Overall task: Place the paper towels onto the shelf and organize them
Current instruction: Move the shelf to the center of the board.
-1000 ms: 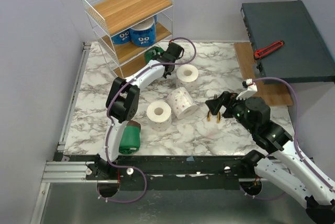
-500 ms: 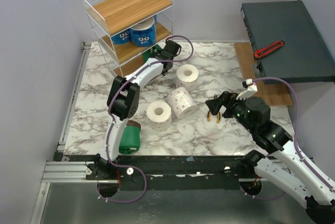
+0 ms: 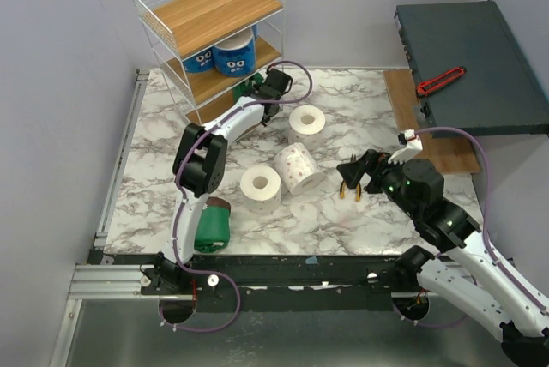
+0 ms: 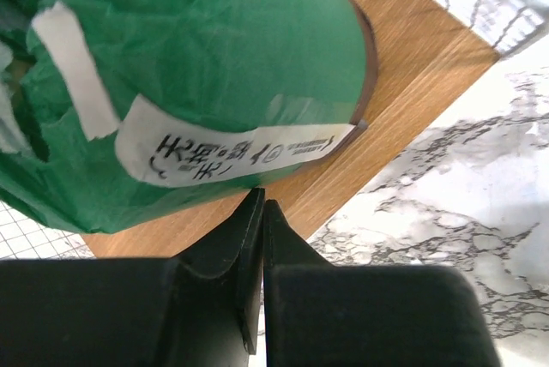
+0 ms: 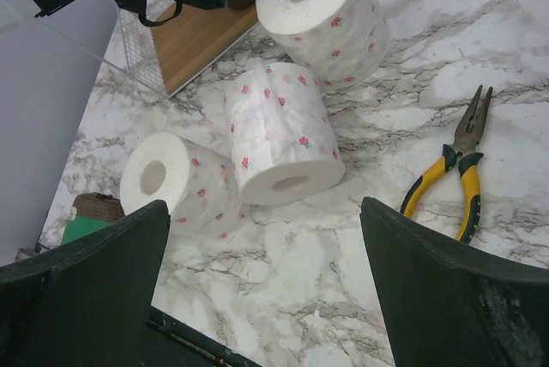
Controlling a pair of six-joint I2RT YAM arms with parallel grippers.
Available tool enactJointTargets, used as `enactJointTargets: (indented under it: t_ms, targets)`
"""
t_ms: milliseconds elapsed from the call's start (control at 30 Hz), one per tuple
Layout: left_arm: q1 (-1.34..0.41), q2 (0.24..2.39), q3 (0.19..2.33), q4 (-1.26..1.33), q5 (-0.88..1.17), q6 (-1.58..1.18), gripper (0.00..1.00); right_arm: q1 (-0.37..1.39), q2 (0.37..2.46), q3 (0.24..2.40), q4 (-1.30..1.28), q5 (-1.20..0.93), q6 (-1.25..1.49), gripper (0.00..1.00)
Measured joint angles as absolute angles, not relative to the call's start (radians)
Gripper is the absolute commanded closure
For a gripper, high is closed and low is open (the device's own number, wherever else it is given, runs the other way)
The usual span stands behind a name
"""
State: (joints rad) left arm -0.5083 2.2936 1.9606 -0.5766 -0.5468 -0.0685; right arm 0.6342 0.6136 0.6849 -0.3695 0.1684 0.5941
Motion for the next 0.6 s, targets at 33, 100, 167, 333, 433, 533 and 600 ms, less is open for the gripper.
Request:
enactJointTargets:
  t_ms: [33,100,167,333,433,533,600]
  targets:
    - [-0.506,2.288,1.944,-0.567,-0.547,-0.073,0.93,0.634,0.614,0.685,-0.370,0.168,0.594,0.05]
    - [-0.498,2.255,1.886,-0.543,-0.546,-0.079,0.89,0.634,0.614,0.685,-0.370,0.168,0.594,0.05]
    - [-0.494,2.213,1.828,-0.525,-0.545,-0.075,0.85,0.634,0.612,0.685,-0.369,0.168,0.594,0.05]
    - [-0.496,2.118,1.701,-0.510,-0.534,-0.071,0.80,0.634,0.612,0.685,-0.369,0.168,0.593,0.05]
    - [-0.506,2.070,1.642,-0.511,-0.522,-0.072,0.77,0.634,0.613,0.685,-0.369,0.168,0.593,0.05]
    - [-0.525,2.014,1.573,-0.518,-0.518,-0.074,0.74,0.634,0.617,0.685,-0.369,0.168,0.593,0.05]
    - [-0.540,1.975,1.521,-0.523,-0.517,-0.076,0.71,0.634,0.620,0.685,-0.369,0.168,0.593,0.05]
